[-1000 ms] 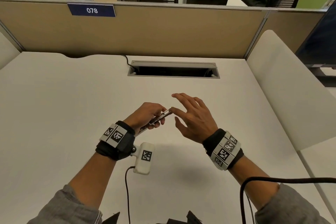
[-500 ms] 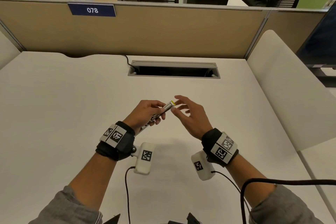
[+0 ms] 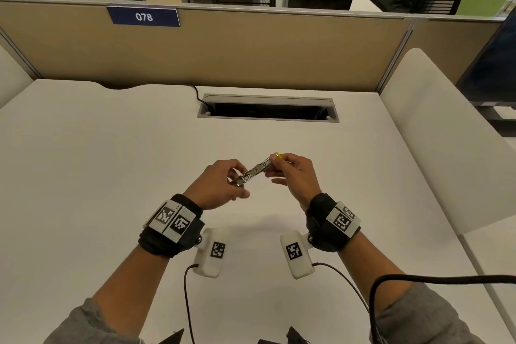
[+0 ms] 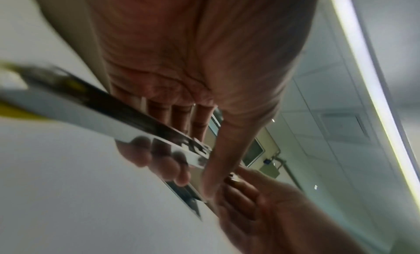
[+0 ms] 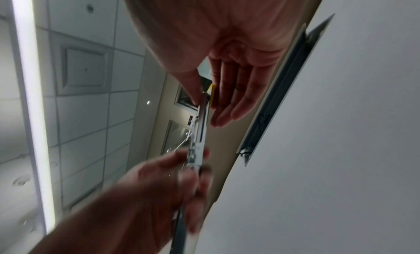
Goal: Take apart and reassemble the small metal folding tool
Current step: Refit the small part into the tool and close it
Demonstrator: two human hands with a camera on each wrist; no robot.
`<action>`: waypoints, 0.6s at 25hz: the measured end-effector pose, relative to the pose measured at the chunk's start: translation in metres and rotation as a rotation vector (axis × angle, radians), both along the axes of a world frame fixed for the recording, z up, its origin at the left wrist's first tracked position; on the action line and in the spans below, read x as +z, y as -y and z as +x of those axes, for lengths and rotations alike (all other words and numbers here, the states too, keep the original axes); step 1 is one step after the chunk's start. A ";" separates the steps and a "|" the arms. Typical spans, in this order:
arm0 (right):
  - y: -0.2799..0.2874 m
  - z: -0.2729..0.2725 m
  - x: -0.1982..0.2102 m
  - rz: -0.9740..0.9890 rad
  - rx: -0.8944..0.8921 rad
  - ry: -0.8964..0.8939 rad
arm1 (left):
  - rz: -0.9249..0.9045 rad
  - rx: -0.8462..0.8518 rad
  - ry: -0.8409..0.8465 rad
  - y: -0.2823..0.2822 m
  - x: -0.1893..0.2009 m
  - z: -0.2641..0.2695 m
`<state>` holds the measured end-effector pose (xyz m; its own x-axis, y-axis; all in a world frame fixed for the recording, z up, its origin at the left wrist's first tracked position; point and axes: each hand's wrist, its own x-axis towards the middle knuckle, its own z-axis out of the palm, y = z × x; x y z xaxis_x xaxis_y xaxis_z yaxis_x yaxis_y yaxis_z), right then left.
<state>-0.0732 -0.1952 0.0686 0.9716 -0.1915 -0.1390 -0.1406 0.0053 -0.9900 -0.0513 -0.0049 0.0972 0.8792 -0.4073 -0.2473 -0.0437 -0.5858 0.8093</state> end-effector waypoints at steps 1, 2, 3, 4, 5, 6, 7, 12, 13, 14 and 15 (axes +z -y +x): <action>0.005 0.001 -0.001 0.023 -0.033 -0.014 | 0.044 0.019 0.053 -0.006 0.000 -0.002; 0.010 0.001 -0.001 0.039 -0.059 -0.023 | 0.040 0.048 0.113 -0.011 0.001 -0.003; 0.014 0.001 -0.001 0.051 -0.075 -0.028 | -0.005 0.080 0.169 -0.016 0.002 -0.006; 0.018 0.001 -0.001 0.057 -0.082 -0.028 | -0.073 0.107 0.221 -0.019 0.003 -0.008; 0.019 0.002 0.000 0.064 -0.083 -0.026 | -0.131 0.127 0.268 -0.020 0.004 -0.010; 0.019 0.002 0.002 0.069 -0.085 -0.022 | -0.174 0.144 0.313 -0.020 0.004 -0.011; 0.018 0.002 0.003 0.069 -0.090 -0.009 | -0.204 0.161 0.358 -0.018 0.004 -0.013; 0.000 -0.001 0.006 -0.092 -0.110 0.108 | -0.257 0.189 0.569 0.004 -0.002 -0.010; -0.004 -0.003 0.007 -0.124 -0.107 0.129 | -0.229 0.162 0.622 0.008 -0.004 -0.008; -0.009 -0.005 0.008 -0.145 -0.099 0.149 | -0.186 0.130 0.671 0.012 -0.006 -0.007; -0.013 -0.007 0.010 -0.158 -0.089 0.166 | -0.133 0.102 0.712 0.016 -0.006 -0.007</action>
<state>-0.0805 -0.1822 0.0786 0.9569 -0.2841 0.0599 0.0184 -0.1466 -0.9890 -0.0579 -0.0207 0.0909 0.8433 -0.3020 0.4446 -0.5368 -0.5138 0.6692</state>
